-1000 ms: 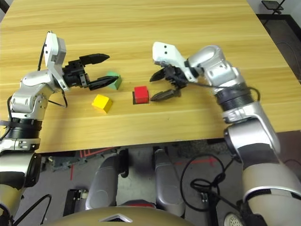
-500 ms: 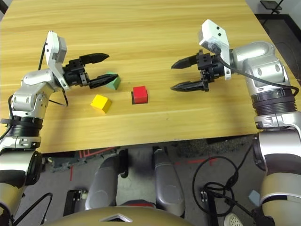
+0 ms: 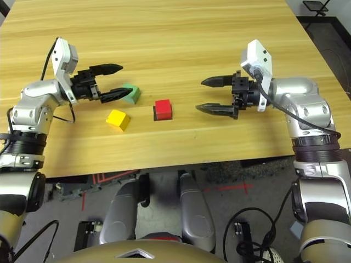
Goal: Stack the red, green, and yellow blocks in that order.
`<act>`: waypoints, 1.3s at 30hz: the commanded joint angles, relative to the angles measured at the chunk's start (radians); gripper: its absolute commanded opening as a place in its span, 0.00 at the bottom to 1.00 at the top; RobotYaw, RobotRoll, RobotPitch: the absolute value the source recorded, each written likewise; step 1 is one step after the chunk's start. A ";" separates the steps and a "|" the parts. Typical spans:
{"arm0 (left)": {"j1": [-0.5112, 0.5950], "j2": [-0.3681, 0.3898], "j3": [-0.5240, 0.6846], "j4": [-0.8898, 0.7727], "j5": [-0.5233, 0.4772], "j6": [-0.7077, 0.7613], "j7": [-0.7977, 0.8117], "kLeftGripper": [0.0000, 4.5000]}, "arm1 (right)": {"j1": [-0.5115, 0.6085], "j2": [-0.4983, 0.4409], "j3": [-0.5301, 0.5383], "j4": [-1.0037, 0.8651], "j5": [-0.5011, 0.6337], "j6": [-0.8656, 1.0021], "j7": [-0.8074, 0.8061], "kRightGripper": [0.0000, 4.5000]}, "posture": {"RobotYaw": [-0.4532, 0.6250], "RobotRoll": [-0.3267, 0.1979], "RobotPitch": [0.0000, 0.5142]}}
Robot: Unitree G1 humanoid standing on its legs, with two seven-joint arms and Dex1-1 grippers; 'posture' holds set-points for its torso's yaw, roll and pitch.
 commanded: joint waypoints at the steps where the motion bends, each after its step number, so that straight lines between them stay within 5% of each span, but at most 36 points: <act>1: -0.084 0.024 -0.042 0.180 0.088 -0.157 -0.070 1.00 | 0.013 -0.018 -0.022 -0.028 0.022 0.022 -0.001 0.99 | 0.57 0.69 0.52; 8: -0.199 0.007 -0.115 0.398 0.187 -0.424 -0.239 1.00 | 0.009 -0.021 -0.017 -0.021 0.016 0.021 -0.004 0.99 | 0.56 0.68 0.52; 14: -0.291 -0.021 -0.166 0.515 0.242 -0.475 -0.342 1.00 | -0.002 -0.020 -0.015 -0.006 0.010 0.012 -0.007 0.99 | 0.56 0.69 0.51; 39: -0.388 -0.108 -0.175 0.721 0.409 -0.610 -0.201 1.00 | 0.033 -0.029 -0.021 -0.070 0.038 0.032 -0.024 0.99 | 0.53 0.68 0.52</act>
